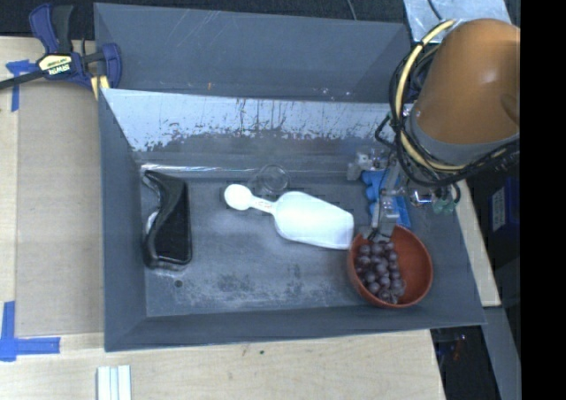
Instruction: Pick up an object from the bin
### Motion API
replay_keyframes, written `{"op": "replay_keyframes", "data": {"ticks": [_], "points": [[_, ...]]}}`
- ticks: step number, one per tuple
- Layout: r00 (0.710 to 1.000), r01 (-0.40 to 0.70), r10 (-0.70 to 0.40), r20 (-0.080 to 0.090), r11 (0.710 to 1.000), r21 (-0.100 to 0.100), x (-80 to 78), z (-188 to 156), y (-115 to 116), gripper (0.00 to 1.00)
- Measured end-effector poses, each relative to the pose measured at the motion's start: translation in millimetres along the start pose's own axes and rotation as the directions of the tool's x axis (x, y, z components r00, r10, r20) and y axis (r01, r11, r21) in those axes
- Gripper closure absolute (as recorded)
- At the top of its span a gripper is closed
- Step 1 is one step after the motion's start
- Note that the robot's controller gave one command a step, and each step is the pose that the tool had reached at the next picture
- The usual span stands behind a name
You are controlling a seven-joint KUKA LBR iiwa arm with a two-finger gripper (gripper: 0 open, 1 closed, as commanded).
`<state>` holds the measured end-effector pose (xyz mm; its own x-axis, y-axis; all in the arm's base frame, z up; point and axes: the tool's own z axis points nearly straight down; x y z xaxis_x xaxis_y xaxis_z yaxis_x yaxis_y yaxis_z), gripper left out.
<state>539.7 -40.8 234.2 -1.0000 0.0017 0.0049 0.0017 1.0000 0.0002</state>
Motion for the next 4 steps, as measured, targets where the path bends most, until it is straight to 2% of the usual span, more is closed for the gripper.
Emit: {"op": "replay_keyframes", "data": {"ticks": [1,2,3,4], "points": [[1.0,0.002,-0.002,0.009,1.0,0.001,-1.3,-5,0,0.0],[0.998,0.055,-0.055,0.014,0.998,0.003,38.8,136,-94,0.0],[1.0,0.001,-0.001,0.028,1.0,0.002,35.4,78,-89,0.0],[0.852,0.522,-0.522,0.026,0.853,0.011,-25.6,135,-73,0.0]]}}
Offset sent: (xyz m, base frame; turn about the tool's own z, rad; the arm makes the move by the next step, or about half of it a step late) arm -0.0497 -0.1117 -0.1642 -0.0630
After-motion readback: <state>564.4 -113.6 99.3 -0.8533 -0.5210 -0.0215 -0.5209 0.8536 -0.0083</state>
